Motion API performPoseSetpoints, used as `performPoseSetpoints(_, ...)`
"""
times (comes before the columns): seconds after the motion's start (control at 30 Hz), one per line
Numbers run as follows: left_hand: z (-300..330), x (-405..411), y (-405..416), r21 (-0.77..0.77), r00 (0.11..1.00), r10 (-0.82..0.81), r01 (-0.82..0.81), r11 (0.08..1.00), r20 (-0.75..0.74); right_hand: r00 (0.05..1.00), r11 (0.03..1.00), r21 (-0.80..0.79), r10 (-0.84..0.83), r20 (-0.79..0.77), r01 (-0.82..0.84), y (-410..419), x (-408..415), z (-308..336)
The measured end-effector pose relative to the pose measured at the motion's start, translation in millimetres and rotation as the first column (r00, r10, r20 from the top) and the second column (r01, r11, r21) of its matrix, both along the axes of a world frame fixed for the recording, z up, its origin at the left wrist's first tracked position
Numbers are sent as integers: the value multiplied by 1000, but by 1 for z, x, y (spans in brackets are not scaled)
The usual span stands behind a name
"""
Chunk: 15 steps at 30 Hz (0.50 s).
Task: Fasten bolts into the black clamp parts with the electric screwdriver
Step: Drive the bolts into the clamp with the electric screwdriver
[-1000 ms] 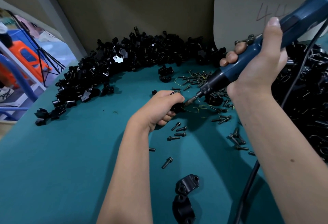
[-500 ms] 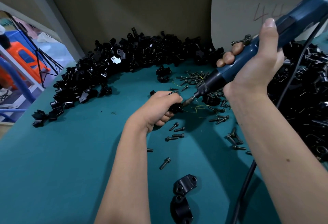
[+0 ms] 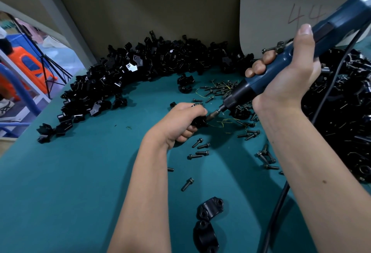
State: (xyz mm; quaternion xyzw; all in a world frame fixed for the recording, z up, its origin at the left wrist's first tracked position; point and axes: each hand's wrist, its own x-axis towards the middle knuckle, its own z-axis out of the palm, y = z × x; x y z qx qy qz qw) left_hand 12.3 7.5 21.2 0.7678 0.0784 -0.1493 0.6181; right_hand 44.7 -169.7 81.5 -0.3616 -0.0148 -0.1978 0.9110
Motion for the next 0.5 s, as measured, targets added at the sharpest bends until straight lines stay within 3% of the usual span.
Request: performPoseSetpoints(0.5, -3, 2, 1, -80, 1000, 21, -20, 997, 9, 999, 999, 24, -44, 31, 44, 6, -10, 7)
